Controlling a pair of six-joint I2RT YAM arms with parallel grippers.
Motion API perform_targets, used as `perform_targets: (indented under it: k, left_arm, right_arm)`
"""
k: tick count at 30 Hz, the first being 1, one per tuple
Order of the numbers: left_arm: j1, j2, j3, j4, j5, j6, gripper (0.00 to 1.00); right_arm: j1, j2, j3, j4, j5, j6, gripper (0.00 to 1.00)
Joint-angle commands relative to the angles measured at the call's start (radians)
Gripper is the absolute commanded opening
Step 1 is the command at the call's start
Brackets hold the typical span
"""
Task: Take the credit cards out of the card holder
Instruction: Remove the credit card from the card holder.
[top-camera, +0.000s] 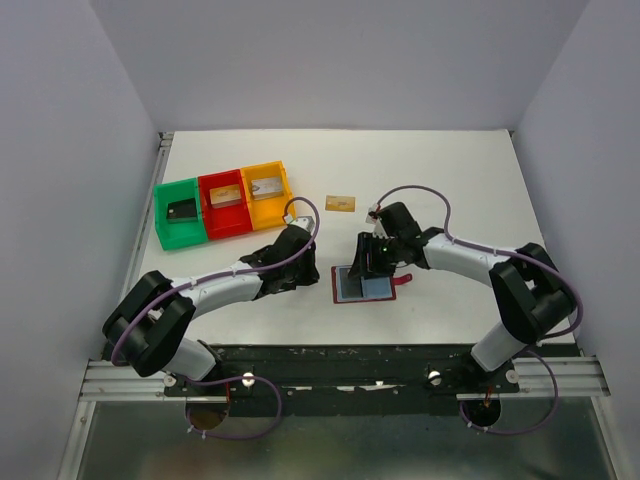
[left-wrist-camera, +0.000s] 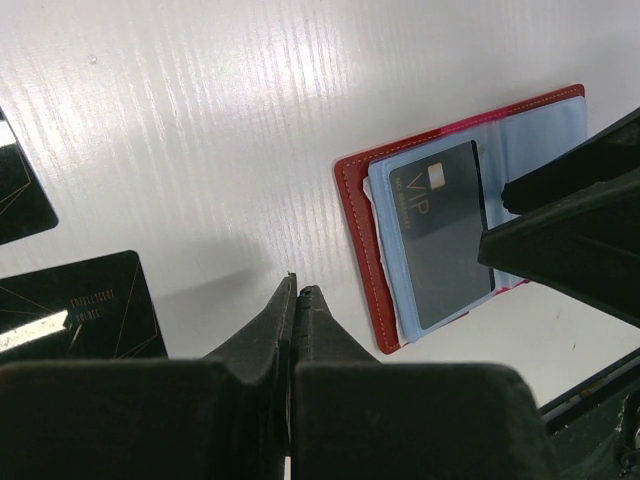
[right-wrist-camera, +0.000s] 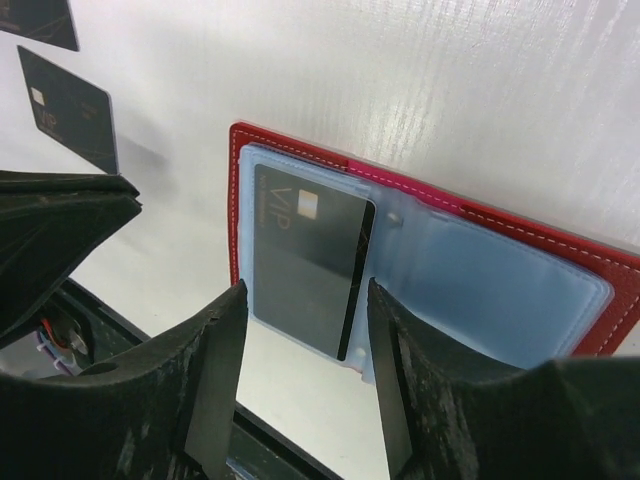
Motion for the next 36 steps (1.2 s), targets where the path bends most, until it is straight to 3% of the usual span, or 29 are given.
perform_targets:
  k: [1, 27, 36]
  left_arm:
    - [-0.003, 0.0, 0.01, 0.019, -0.014, -0.012, 0.01]
    - [-0.003, 0.015, 0.004, 0.036, 0.012, -0.007, 0.01]
    - [-0.004, 0.049, 0.014, 0.108, 0.112, 0.014, 0.01]
  right_arm:
    - [0.005, -0.047, -0.004, -0.043, 0.044, -0.02, 0.6]
    - [0.02, 0.05, -0.013, 0.004, 0.004, -0.008, 0.6]
    - [0.02, 0.081, -0.06, 0.105, -0.044, 0.06, 0.6]
